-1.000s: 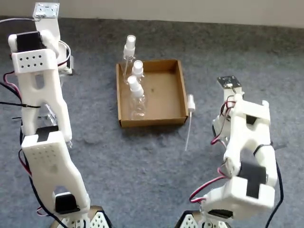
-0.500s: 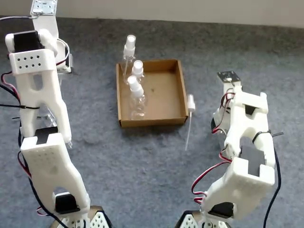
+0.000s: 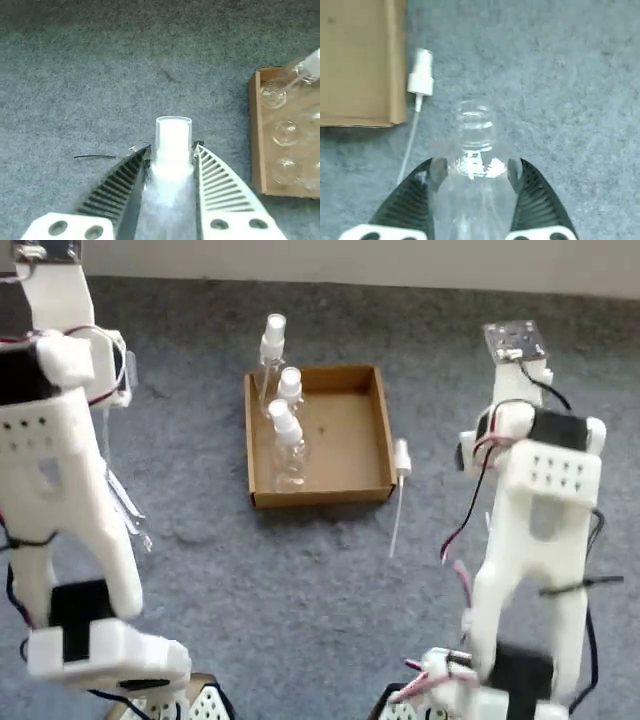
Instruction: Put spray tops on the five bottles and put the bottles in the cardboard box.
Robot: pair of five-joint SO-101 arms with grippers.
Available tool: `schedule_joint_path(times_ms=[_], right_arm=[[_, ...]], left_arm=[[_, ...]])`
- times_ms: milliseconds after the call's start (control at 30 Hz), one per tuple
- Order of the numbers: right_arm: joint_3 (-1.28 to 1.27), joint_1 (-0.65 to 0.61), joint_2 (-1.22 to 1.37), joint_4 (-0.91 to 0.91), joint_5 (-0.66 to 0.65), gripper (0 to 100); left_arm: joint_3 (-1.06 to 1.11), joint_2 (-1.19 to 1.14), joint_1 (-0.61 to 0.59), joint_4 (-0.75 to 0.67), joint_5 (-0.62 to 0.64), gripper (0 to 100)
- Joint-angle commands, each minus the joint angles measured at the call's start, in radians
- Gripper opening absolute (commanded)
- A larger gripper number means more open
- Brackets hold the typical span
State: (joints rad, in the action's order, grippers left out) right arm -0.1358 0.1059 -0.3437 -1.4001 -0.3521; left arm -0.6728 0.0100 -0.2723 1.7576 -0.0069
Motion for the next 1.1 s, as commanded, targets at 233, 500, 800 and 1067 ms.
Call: schedule_joint_path(times_ms=[233,500,800,1067], right_arm=[[-0.466,-0.421,-0.756,0.165,0.186,0.4],[-0.794,-0.687,-1.007,0.349,0.183,0.4],[-1.03,-0.714,-1.268,0.47,0.152,0.4],[-1.148,-0.714,-1.38,0.576,0.324,0.4]], left_arm=[[0.308,0.549,0.246,0.003,-0.009,8],[0.317,0.751,0.489,-0.114,0.055,8],[0.367,0.774,0.676,-0.39,0.164,7],[0.684,0.779,0.769,-0.858,0.169,1]])
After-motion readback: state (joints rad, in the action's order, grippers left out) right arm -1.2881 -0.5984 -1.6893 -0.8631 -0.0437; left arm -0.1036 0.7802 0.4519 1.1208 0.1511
